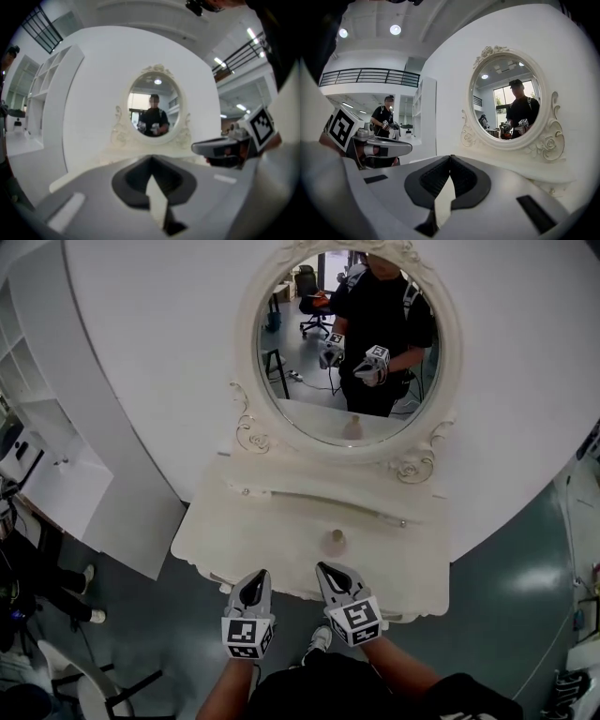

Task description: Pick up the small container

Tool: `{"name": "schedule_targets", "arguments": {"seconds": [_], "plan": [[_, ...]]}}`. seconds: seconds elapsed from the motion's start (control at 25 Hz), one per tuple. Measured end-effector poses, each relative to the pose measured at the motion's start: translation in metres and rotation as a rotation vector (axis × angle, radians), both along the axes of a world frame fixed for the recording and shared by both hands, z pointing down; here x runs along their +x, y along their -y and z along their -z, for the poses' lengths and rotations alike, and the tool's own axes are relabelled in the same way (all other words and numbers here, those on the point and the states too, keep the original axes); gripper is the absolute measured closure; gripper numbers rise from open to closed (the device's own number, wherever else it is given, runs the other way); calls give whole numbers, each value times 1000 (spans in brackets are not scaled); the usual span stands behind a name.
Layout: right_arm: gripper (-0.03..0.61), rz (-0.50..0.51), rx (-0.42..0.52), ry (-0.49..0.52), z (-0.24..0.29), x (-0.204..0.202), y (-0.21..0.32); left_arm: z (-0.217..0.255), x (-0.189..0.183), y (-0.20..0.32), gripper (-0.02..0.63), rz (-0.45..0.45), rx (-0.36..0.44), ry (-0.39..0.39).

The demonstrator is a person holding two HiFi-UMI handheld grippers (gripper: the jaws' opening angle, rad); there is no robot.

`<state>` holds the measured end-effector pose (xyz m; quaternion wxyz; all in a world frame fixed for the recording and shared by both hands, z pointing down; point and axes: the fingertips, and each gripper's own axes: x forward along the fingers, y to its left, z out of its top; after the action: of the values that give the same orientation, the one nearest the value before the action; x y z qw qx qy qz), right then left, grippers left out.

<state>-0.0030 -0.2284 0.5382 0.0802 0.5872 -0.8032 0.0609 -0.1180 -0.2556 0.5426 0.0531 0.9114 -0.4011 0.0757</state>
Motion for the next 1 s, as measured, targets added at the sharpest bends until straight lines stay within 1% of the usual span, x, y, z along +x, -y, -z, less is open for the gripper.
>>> {"name": "schedule_targets", "arguments": {"seconds": [0.12,0.28,0.36,0.56,0.72,0.84,1.0], "plan": [[572,-11,7,-15,0,19,21,-4,21,19,606,-22,-7,8],[572,-26,18,30,3,36,47,-4,34,44,607,-33,-11,47],[572,-25,16,35,4,46,55,-1,43,55,606,-32,-7,57],[572,-33,30,23,8,66,68,5,62,74,607,-44,-6,55],[572,-63,40,37,10,75,73,13,83,86,607,-94,-7,33],[572,-95,22,39,6,77,76,14,98,95,607,-141,-6,23],[572,-154,3,27,2,82,79,9,109,104,607,-209,-22,25]]}}
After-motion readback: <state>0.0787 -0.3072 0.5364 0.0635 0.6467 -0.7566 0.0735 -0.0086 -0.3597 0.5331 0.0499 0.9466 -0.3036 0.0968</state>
